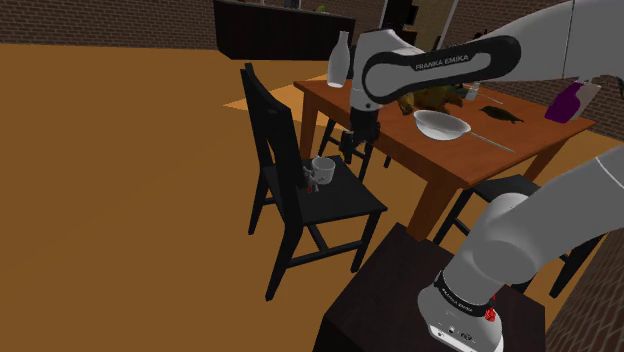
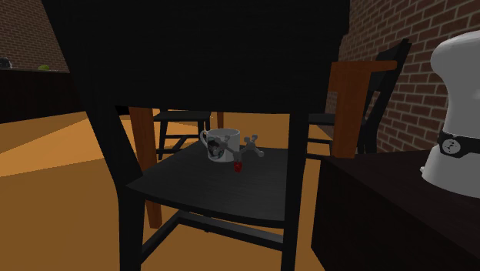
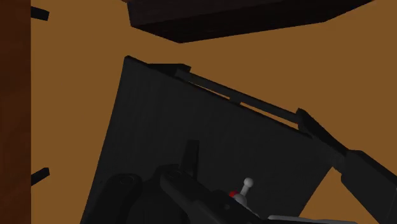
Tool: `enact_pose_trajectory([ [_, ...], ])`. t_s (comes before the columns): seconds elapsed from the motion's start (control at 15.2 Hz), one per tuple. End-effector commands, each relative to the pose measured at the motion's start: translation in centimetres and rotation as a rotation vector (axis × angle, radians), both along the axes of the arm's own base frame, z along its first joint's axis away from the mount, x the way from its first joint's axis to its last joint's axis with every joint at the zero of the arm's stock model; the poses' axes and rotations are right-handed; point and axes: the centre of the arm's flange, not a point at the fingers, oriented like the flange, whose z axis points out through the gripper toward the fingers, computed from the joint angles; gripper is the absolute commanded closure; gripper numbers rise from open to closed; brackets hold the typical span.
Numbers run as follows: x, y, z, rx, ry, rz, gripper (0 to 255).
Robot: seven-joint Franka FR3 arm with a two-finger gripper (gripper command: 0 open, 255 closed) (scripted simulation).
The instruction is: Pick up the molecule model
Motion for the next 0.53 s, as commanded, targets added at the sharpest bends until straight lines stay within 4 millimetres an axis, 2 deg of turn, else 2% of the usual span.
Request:
enact_pose_trajectory([
  [0.0,2.4,-0.3,-1.8,-0.001,0.009,-0.02,0],
  [0.46,9.6,-1.6,-8.1,-0.005,0.04,-0.088,0],
])
